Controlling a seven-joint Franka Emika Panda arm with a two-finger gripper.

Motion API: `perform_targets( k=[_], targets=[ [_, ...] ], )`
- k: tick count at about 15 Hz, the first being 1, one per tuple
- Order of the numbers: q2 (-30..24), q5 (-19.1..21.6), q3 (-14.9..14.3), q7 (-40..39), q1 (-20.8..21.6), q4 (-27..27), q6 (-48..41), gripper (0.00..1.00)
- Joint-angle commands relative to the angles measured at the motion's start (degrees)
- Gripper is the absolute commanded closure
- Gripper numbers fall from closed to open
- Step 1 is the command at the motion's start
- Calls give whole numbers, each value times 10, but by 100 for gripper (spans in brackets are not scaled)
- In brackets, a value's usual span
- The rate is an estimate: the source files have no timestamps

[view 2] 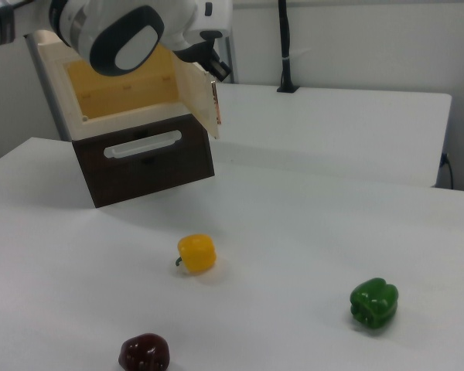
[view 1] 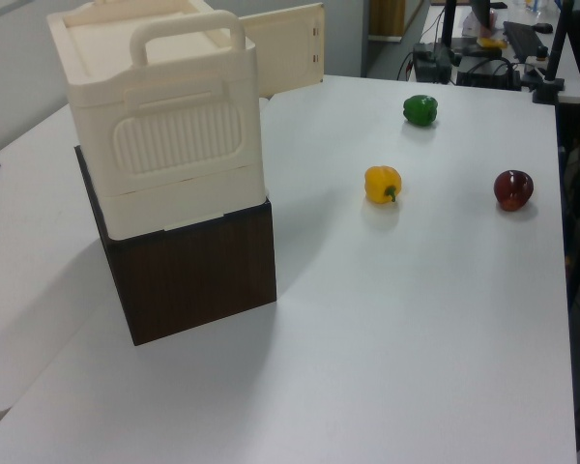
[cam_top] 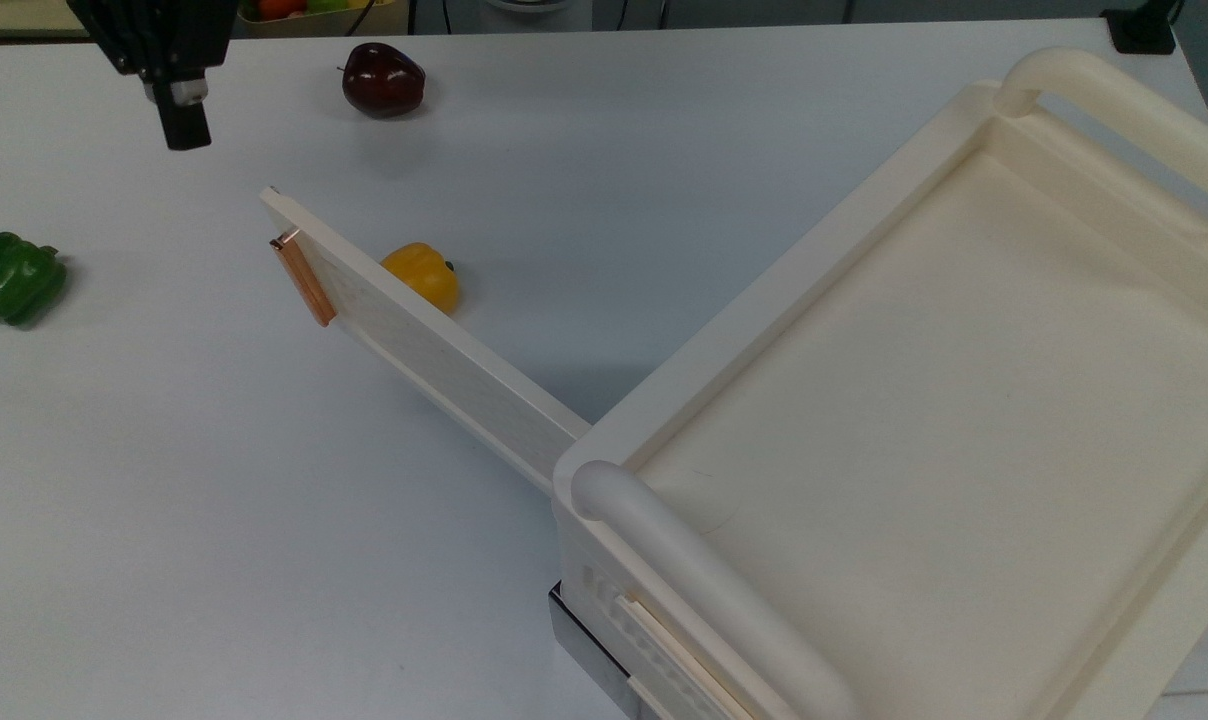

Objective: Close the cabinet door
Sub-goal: 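Move the gripper down beside the open door's outer edge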

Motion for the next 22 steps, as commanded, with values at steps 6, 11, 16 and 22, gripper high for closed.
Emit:
perform_targets(
  k=[6, 11, 16, 22],
  targets=[
    [53, 68, 0, 121, 7, 9, 164, 100],
    [66, 84, 3, 146, 7, 22, 171, 100],
    [73, 170, 3, 145, 19, 23, 170, 100],
    [67, 178, 7, 145, 29, 18, 155, 100]
  ],
)
